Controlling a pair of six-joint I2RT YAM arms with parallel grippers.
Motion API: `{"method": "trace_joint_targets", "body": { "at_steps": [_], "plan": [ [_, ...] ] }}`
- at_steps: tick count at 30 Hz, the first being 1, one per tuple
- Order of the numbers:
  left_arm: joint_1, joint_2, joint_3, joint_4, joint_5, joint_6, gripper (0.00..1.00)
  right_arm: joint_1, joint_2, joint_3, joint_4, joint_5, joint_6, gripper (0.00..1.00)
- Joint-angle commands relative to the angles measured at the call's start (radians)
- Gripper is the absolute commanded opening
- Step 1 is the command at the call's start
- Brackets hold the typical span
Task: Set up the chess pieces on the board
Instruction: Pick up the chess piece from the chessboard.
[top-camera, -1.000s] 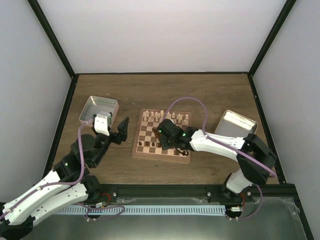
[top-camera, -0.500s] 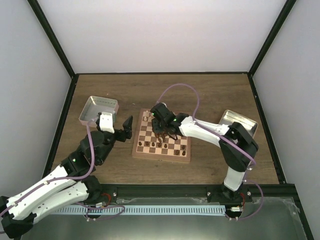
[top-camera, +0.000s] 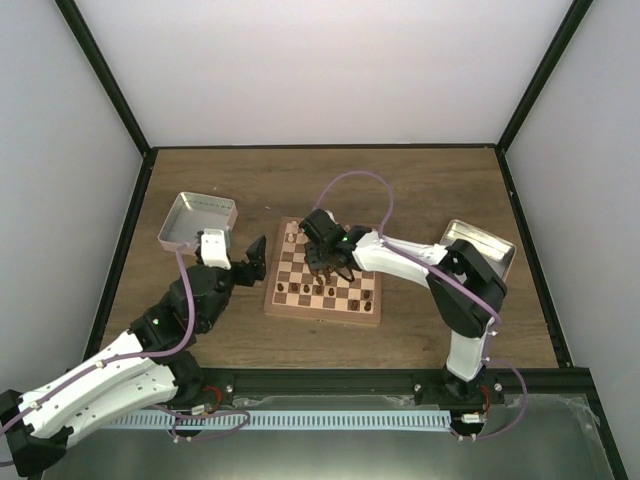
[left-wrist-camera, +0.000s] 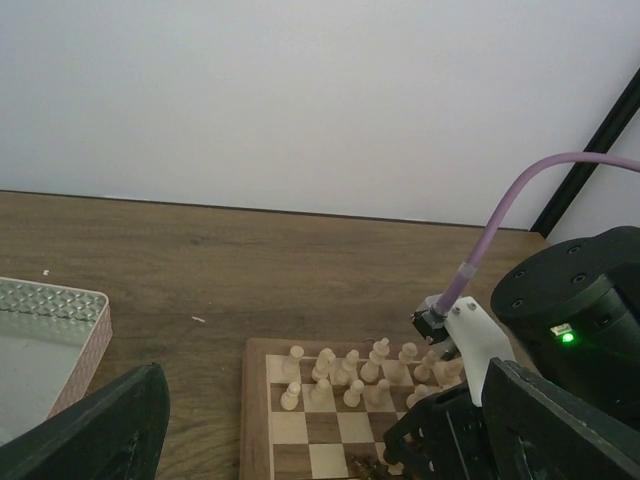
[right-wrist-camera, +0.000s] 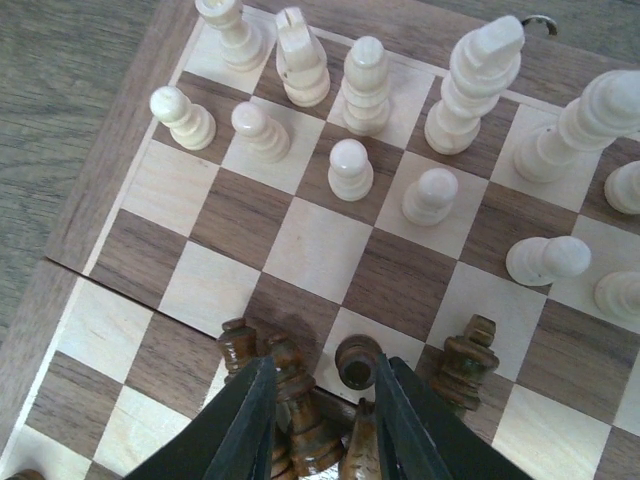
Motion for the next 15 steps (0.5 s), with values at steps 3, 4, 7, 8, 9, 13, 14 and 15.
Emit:
{"method": "trace_joint_targets", "body": {
  "at_steps": [3, 4, 7, 8, 9, 13, 14, 15],
  "plan": [
    [0.005, 0.002, -0.003, 0.035, -0.012, -0.024, 0.87, -0.012, 0.032, 0.041, -0.018, 0.01, 0.003, 0.25],
    [0.004, 0.002, -0.003, 0.035, -0.012, -0.026, 0.87, -0.012, 0.035, 0.041, -0.013, 0.007, -0.001, 0.24],
    [0.006, 0.0, -0.003, 0.036, -0.011, -0.034, 0.87, -0.012, 0.049, 0.049, -0.007, 0.008, -0.007, 0.21],
    [0.005, 0.0, -0.001, 0.038, -0.01, -0.035, 0.87, -0.013, 0.053, 0.051, -0.005, 0.012, -0.008, 0.21],
    [0.005, 0.0, 0.0, 0.038, -0.009, -0.038, 0.87, -0.013, 0.057, 0.051, 0.001, 0.014, -0.01, 0.2],
    [0.005, 0.001, 0.002, 0.039, -0.008, -0.042, 0.87, -0.015, 0.064, 0.053, 0.013, 0.025, -0.021, 0.13],
    [0.005, -0.001, 0.003, 0.038, -0.009, -0.044, 0.87, -0.015, 0.065, 0.055, 0.015, 0.032, -0.023, 0.1],
    [0.006, -0.001, 0.005, 0.036, -0.01, -0.046, 0.87, -0.015, 0.064, 0.055, 0.019, 0.037, -0.028, 0.09]
  ]
}}
